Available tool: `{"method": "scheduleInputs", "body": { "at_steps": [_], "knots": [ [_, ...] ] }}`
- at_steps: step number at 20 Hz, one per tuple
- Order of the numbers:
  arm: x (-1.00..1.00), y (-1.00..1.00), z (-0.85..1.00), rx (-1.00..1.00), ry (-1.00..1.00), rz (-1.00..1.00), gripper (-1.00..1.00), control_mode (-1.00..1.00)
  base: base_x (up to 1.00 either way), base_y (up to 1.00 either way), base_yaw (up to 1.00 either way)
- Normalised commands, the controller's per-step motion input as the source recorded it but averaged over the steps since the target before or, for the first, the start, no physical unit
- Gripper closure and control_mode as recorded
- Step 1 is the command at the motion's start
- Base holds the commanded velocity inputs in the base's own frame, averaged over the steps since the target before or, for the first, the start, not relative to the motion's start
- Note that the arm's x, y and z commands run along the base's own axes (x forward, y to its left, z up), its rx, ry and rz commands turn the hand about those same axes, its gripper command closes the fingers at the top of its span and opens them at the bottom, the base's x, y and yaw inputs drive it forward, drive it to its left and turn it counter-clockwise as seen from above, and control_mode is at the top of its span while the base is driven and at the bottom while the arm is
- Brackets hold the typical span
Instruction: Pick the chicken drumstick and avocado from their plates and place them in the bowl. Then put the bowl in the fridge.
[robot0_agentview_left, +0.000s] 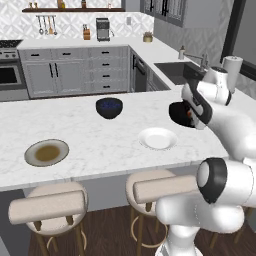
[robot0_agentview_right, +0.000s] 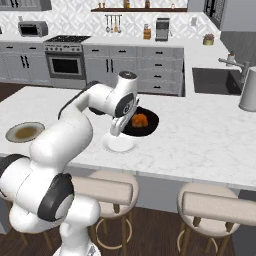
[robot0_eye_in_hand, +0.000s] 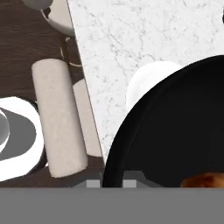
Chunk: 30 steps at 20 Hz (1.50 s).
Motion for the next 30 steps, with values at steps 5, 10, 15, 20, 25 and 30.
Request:
{"method": "scheduleInputs", "body": {
  "at_steps": [5, 10, 15, 20, 25, 30],
  "knots": [
    [-0.78, 0.57, 0.09, -0.16, -0.29, 0.21, 1.00, -1.00, 0.00, 0.00, 0.00],
    [-0.77, 0.28, 0.38, -0.09, -0.16, 0.16, 1.00, -1.00, 0.00, 0.00, 0.00],
    [-0.69, 0.33, 0.52, -0.04, 0.01, 0.21, 1.00, -1.00, 0.00, 0.00, 0.00],
    [-0.65, 0.53, 0.27, 0.00, 0.14, 0.05, 1.00, -1.00, 0.00, 0.00, 0.00],
    [-0.34, -0.10, 0.13, 0.00, 0.19, -0.06, 1.00, -1.00, 0.00, 0.00, 0.00],
    [-0.08, -0.16, 0.00, 0.00, 0.09, -0.11, 1.00, -1.00, 0.00, 0.00, 0.00]
  ]
}}
